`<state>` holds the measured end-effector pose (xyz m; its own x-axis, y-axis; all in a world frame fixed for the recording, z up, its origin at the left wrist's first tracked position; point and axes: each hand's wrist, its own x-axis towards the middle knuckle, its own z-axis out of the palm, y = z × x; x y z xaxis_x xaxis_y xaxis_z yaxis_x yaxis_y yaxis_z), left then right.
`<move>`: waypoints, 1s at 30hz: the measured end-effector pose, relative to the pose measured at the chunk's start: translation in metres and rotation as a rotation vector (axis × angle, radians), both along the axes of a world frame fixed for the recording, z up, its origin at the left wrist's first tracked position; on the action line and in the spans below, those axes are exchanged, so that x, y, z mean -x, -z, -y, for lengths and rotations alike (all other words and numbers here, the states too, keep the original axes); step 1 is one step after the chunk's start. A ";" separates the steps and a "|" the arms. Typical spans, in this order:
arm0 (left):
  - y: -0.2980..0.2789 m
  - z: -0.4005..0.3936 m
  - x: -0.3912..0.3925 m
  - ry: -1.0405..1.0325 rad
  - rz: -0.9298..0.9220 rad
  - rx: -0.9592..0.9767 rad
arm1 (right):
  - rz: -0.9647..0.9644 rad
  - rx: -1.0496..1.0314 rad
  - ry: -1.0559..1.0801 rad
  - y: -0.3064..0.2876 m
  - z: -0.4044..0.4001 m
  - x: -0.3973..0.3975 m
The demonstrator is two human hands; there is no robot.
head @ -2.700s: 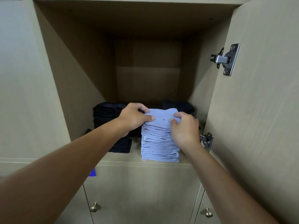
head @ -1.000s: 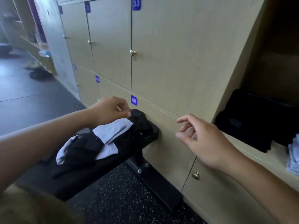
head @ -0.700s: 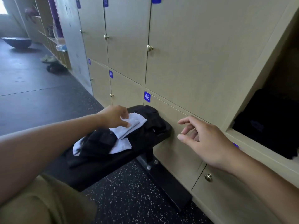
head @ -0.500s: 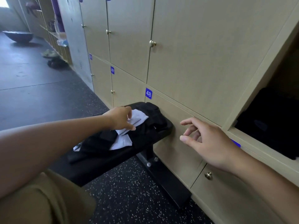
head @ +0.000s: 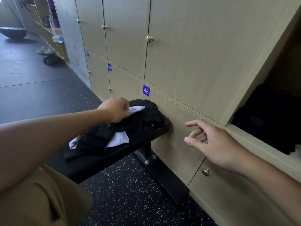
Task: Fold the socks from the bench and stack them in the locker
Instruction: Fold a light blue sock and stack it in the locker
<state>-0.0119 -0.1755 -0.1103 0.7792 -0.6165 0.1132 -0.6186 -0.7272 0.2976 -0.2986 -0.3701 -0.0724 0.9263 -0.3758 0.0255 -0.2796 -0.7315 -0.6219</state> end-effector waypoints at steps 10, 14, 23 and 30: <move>-0.053 0.010 0.037 0.117 0.018 0.319 | 0.006 -0.749 0.135 -0.006 -0.012 -0.002; -0.063 0.023 0.078 0.264 0.066 0.403 | 0.040 -1.085 0.141 -0.014 -0.014 -0.003; -0.053 0.044 0.132 0.690 0.238 0.490 | 0.362 -1.334 0.258 -0.027 -0.006 -0.001; -0.053 0.048 0.154 0.664 -0.125 0.510 | 0.381 -1.019 0.199 -0.026 0.000 0.005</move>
